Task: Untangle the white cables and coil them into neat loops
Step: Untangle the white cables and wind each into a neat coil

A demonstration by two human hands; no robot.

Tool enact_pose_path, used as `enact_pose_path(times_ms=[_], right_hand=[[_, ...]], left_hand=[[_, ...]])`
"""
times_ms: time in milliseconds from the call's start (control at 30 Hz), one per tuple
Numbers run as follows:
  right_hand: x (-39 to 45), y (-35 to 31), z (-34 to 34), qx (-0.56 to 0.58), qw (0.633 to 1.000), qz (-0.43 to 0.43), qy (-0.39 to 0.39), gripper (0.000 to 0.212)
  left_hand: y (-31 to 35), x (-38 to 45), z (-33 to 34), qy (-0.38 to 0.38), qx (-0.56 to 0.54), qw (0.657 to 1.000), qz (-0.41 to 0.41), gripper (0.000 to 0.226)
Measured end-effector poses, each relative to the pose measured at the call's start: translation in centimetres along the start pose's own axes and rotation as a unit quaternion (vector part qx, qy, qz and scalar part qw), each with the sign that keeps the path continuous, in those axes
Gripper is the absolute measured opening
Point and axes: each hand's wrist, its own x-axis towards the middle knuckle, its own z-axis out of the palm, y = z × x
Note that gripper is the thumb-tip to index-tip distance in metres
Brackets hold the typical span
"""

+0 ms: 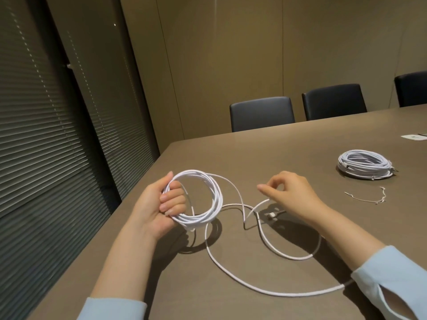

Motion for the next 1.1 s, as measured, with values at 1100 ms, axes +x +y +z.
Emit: enact_pose_path(times_ms=[1100], right_hand=[[-2.0, -6.0, -2.6, 0.518, 0.831, -0.026, -0.201, 0.027]], left_hand=[[-1.4, -0.1, 1.4, 0.009, 0.083, 0.991, 0.1, 0.046]])
